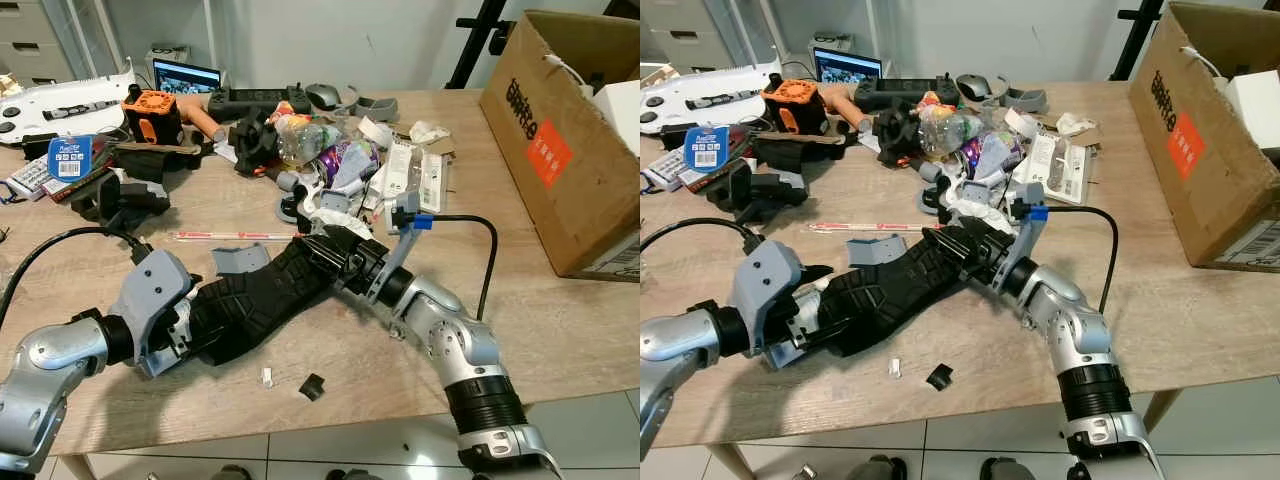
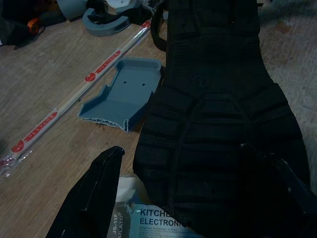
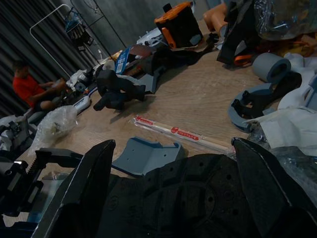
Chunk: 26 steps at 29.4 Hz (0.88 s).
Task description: Picking trash to rubbish bin
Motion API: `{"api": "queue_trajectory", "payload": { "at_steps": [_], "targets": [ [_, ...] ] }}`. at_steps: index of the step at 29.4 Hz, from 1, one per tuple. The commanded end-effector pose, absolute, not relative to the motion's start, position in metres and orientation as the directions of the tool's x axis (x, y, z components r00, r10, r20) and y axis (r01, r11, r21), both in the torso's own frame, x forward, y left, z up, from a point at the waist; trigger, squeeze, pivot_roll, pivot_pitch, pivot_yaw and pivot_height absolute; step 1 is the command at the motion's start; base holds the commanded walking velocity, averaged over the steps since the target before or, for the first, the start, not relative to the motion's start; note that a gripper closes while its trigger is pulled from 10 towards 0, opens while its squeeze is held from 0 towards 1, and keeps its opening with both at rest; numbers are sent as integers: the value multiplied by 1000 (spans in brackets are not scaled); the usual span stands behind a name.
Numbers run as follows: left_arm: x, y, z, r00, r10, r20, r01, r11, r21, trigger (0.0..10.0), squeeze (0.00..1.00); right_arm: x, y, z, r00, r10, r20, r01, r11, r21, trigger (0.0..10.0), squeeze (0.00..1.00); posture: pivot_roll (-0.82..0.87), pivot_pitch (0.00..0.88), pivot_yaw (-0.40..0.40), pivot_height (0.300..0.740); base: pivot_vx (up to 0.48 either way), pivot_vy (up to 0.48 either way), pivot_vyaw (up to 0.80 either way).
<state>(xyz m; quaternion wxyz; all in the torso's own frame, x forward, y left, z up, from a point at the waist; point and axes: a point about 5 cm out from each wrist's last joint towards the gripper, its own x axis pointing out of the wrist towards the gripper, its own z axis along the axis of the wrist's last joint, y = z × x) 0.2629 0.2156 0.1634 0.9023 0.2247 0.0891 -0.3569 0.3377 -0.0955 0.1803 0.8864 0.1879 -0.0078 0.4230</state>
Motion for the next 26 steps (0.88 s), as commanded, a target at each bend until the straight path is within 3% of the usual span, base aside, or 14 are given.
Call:
{"api": "queue_trajectory", "payload": {
  "at_steps": [1,9,13,16,20,26],
  "targets": [
    [256,219,128,693,-556,-460,707,650,279,10000,0,335,-93,170,637,759,132,-743,561,365,10000,0,70,230,-24,740,0,0,0],
    [255,215,125,687,-561,-462,713,646,275,10000,0,341,-102,167,694,711,112,-691,615,380,10000,0,74,242,-30,740,0,0,0],
    [254,214,124,680,-567,-465,719,639,273,10000,0,346,-113,167,742,669,39,-636,685,355,10000,0,68,231,-23,740,0,0,0],
    [256,214,124,682,-565,-464,718,638,278,10000,0,345,-115,161,731,682,-19,-623,678,389,10000,0,70,247,-24,740,0,0,0],
    [256,211,125,675,-579,-458,726,632,270,10000,0,334,-113,145,656,746,-116,-632,626,457,10000,0,69,232,-21,740,0,0,0],
    [255,208,124,673,-585,-453,728,633,264,10000,0,325,-102,147,602,795,-73,-647,540,539,10000,0,64,235,-20,740,0,0,0]
  ]
}}
